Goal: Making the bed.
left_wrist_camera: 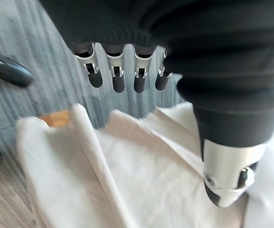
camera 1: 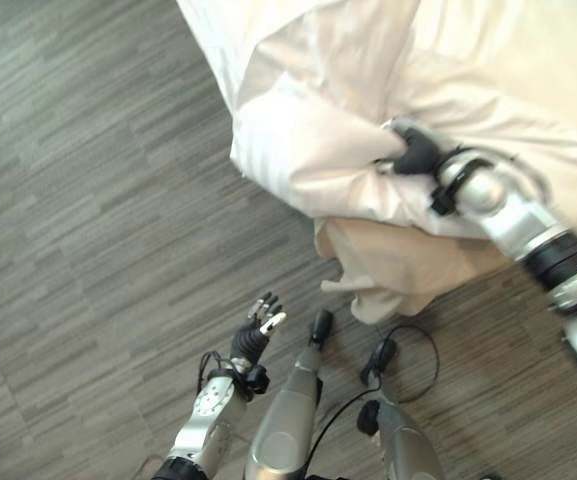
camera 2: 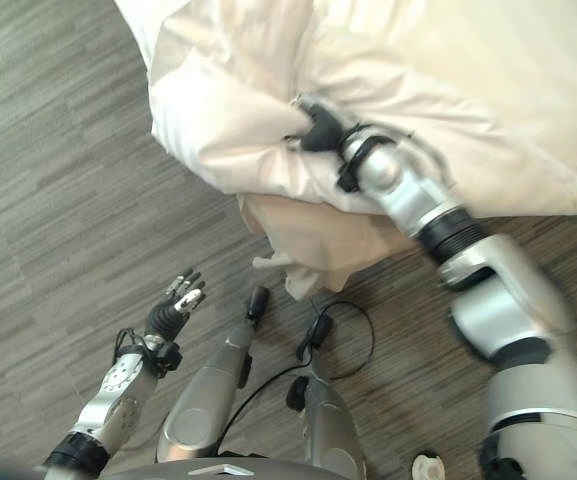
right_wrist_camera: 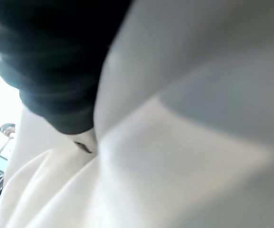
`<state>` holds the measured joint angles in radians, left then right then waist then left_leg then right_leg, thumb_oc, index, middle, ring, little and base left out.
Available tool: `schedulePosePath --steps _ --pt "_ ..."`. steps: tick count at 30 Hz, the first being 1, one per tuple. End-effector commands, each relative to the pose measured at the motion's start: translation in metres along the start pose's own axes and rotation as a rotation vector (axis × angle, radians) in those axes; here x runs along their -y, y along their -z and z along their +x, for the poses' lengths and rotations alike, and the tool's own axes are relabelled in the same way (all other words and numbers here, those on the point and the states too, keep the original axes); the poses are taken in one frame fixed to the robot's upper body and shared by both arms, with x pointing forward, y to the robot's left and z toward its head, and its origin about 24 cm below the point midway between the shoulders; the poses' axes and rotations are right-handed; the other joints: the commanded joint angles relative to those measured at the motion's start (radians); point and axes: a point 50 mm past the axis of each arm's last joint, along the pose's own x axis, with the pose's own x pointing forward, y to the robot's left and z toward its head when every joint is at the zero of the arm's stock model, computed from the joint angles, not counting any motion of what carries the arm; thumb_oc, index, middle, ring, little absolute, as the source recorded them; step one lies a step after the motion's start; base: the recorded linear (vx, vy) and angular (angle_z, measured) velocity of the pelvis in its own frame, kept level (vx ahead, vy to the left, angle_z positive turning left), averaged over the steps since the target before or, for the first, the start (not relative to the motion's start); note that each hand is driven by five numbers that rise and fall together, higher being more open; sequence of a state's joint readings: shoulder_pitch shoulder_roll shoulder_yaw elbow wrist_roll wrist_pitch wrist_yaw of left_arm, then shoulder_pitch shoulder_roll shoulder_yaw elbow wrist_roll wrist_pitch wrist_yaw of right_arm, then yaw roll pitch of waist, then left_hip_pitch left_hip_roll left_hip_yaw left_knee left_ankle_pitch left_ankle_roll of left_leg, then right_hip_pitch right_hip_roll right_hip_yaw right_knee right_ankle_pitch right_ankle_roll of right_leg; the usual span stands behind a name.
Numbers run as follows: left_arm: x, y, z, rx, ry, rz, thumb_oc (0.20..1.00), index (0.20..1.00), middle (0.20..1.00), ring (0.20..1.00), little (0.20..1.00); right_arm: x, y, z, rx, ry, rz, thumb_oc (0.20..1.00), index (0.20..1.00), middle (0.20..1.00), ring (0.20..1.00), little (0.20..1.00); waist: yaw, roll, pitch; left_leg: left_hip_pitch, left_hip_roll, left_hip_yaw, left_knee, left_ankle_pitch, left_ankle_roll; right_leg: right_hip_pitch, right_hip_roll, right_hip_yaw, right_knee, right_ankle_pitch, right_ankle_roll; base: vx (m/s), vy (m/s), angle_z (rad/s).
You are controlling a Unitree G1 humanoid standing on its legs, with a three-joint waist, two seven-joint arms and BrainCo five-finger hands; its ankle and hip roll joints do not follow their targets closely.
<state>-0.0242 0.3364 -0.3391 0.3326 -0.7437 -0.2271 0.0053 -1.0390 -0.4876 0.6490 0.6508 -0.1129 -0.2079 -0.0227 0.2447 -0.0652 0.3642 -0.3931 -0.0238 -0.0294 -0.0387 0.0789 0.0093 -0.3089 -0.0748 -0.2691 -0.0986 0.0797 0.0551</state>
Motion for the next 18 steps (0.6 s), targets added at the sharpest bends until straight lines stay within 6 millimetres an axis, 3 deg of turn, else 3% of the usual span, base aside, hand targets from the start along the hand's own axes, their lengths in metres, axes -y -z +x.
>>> schedulePosePath --steps 1,2,3,6,7,8,12,15,18 --pt "-0.005 -0.002 -0.006 0.049 -0.065 -0.012 1.0 1.0 1.0 1.0 1.0 -0.175 0.019 -0.071 -0.113 -0.636 -0.084 0.2 0.2 0.2 0.2 0.2 0.011 0.012 0.006 0.057 0.016 -0.018 -0.047 0.037 -0.031 0.03 -0.061 0.076 0.011 0.068 0.077 0.07 -0.027 -0.27" --pt "-0.01 -0.003 -0.007 0.052 -0.089 -0.003 1.0 1.0 1.0 1.0 1.0 -0.196 0.011 -0.081 -0.092 -0.702 -0.093 0.2 0.2 0.2 0.2 0.2 0.008 0.014 0.0 0.076 0.014 -0.017 -0.046 0.03 -0.027 0.048 -0.063 0.077 0.018 0.06 0.075 0.05 -0.014 -0.2" --pt "-0.01 -0.003 -0.007 0.052 -0.09 -0.002 1.0 1.0 1.0 1.0 1.0 -0.196 0.011 -0.08 -0.091 -0.702 -0.093 0.2 0.2 0.2 0.2 0.2 0.006 0.013 -0.001 0.075 0.013 -0.018 -0.048 0.034 -0.027 0.046 -0.064 0.076 0.017 0.063 0.075 0.02 -0.004 -0.05" --pt "-0.023 -0.008 -0.011 0.069 -0.146 0.012 1.0 1.0 1.0 1.0 1.0 -0.235 -0.007 -0.099 -0.037 -0.84 -0.124 0.2 0.2 0.2 0.2 0.2 0.004 0.028 -0.018 0.123 0.007 -0.023 -0.046 0.021 -0.016 0.082 -0.073 0.072 0.051 0.035 0.071 0.05 0.0 -0.01" --pt "-0.032 -0.013 -0.014 0.087 -0.182 0.024 1.0 1.0 1.0 1.0 1.0 -0.253 -0.027 -0.107 0.017 -0.915 -0.083 0.2 0.2 0.2 0.2 0.2 0.008 0.036 -0.031 0.153 0.004 -0.028 -0.045 0.017 -0.013 0.106 -0.077 0.069 0.069 0.018 0.067 0.0 0.0 0.0" --pt "-0.033 -0.013 -0.015 0.087 -0.184 0.024 1.0 1.0 1.0 1.0 1.0 -0.253 -0.027 -0.107 0.018 -0.917 -0.081 0.2 0.2 0.2 0.2 0.2 0.006 0.035 -0.03 0.157 0.004 -0.029 -0.045 0.017 -0.013 0.109 -0.077 0.068 0.07 0.016 0.067 0.04 -0.03 0.02" --pt "-0.05 -0.033 -0.022 0.153 -0.238 0.044 1.0 1.0 1.0 1.0 1.0 -0.26 -0.079 -0.104 0.21 -1.008 0.001 0.2 0.2 0.2 0.2 0.2 0.012 0.024 -0.089 0.239 0.0 -0.04 -0.047 -0.001 -0.007 0.19 -0.08 0.057 0.09 -0.019 0.062 0.05 -0.036 0.14" --pt "-0.056 -0.034 -0.027 0.152 -0.257 0.052 1.0 1.0 1.0 1.0 1.0 -0.259 -0.081 -0.104 0.205 -1.023 0.026 0.2 0.2 0.2 0.2 0.2 0.006 0.016 -0.121 0.268 0.004 -0.041 -0.046 -0.01 -0.006 0.22 -0.077 0.056 0.09 -0.029 0.062 0.05 -0.032 0.07" --pt "-0.06 -0.031 -0.029 0.136 -0.27 0.047 1.0 1.0 1.0 1.0 1.0 -0.269 -0.071 -0.112 0.134 -1.054 0.049 0.2 0.2 0.2 0.2 0.2 0.003 0.009 -0.14 0.292 0.007 -0.039 -0.047 -0.016 -0.006 0.244 -0.073 0.057 0.087 -0.033 0.062 0.03 -0.018 -0.01"
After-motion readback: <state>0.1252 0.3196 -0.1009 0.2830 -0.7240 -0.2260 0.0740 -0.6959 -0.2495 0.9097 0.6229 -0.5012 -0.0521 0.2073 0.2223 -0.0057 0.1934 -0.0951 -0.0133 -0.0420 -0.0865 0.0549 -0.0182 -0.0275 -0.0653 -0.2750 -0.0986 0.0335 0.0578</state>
